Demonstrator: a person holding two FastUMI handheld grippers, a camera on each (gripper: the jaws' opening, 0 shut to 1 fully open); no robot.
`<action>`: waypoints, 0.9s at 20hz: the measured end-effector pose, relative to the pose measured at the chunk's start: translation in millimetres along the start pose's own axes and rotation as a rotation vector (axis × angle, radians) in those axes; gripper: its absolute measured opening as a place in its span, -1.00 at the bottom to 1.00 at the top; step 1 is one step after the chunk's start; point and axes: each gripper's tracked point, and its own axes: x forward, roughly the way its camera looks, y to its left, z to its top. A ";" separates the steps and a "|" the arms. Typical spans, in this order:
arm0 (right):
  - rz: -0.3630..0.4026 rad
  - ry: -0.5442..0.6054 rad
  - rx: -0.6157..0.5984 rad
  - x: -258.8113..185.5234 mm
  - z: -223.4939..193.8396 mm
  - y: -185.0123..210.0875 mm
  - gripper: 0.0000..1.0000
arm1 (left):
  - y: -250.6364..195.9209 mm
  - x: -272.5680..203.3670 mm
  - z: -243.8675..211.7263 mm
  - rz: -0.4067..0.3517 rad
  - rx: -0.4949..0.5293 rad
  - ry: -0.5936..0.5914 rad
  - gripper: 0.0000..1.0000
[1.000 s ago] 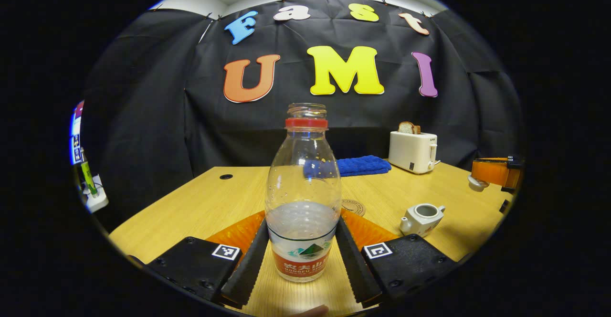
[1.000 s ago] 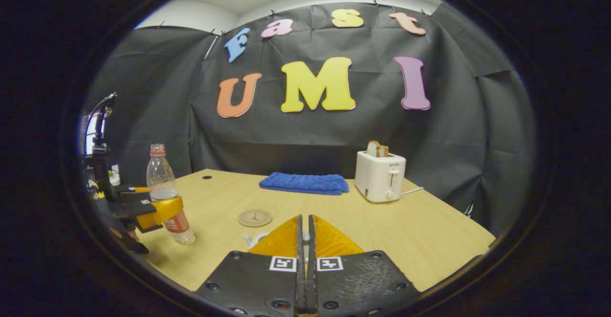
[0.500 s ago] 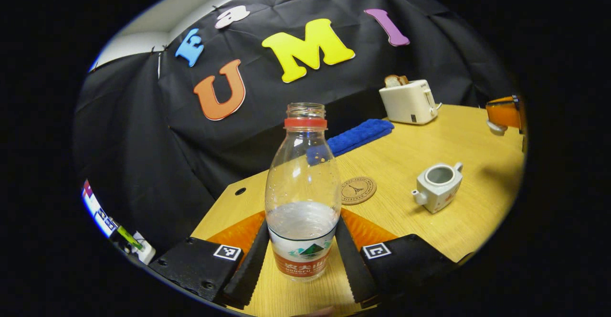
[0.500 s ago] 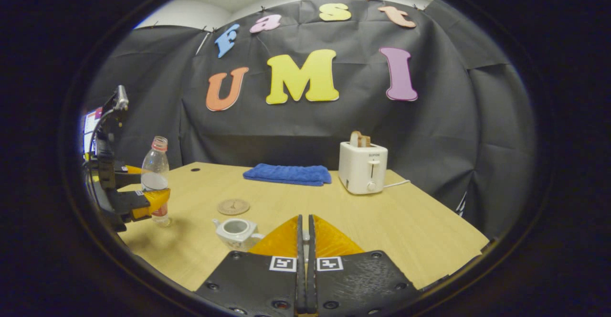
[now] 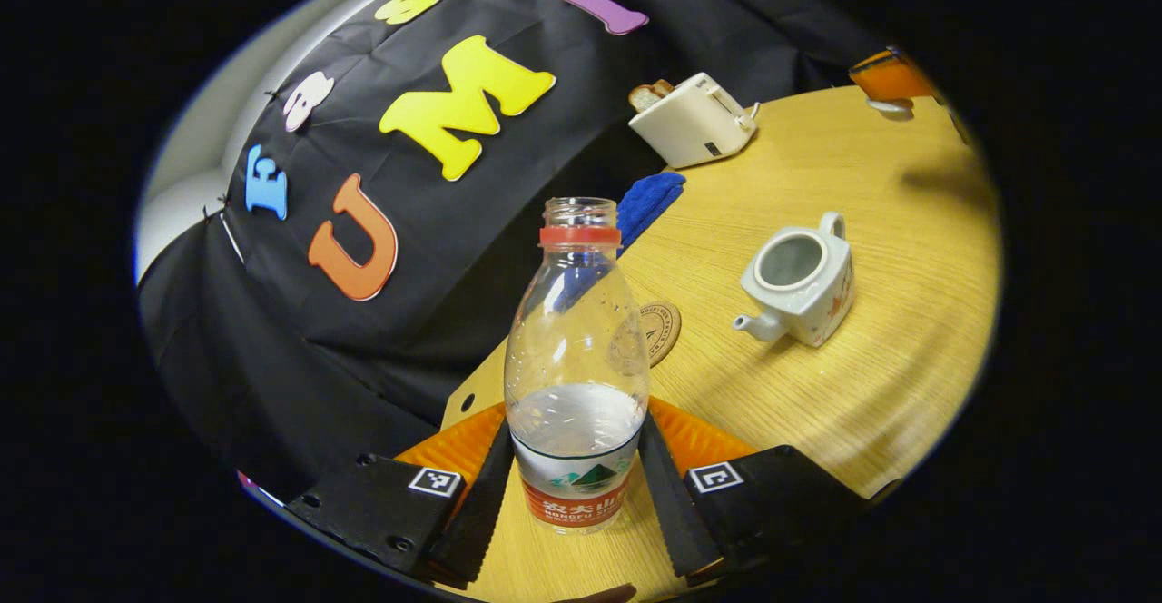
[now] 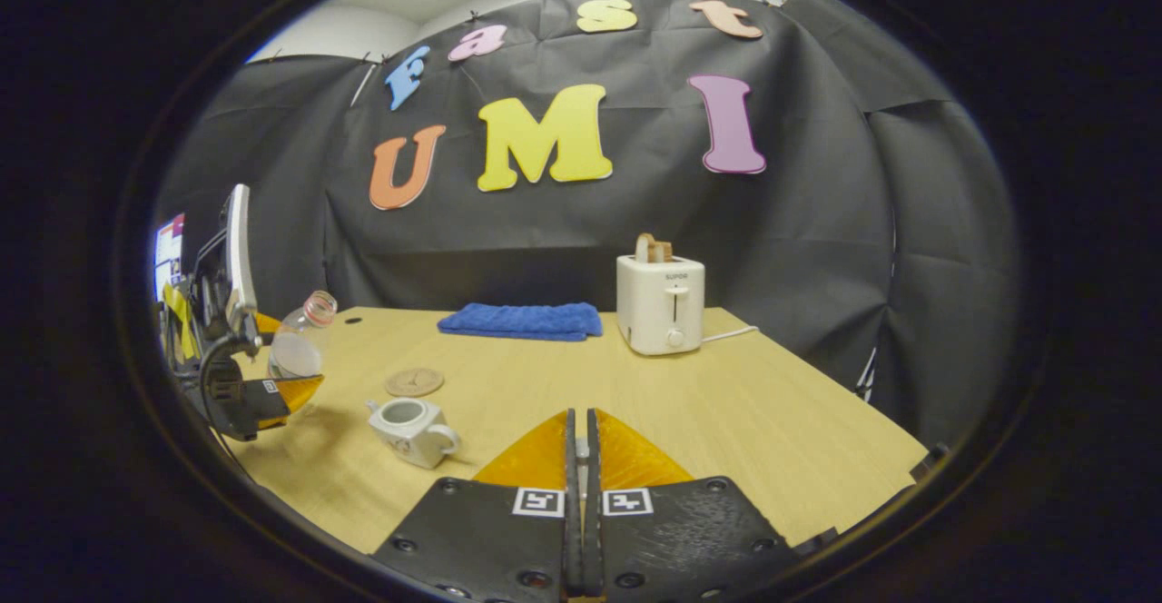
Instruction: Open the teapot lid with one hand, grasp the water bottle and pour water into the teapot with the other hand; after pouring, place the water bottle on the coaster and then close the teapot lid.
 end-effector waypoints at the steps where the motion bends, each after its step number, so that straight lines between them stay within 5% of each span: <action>1: -0.004 0.006 0.000 0.9 -1.4 -2.4 -0.96 | -2.5 -0.1 0.3 -0.002 0.032 0.004 0.51; 18: -0.043 0.033 0.001 2.3 -19.9 -29.3 -0.99 | -7.1 -1.4 5.6 0.050 0.545 0.077 0.50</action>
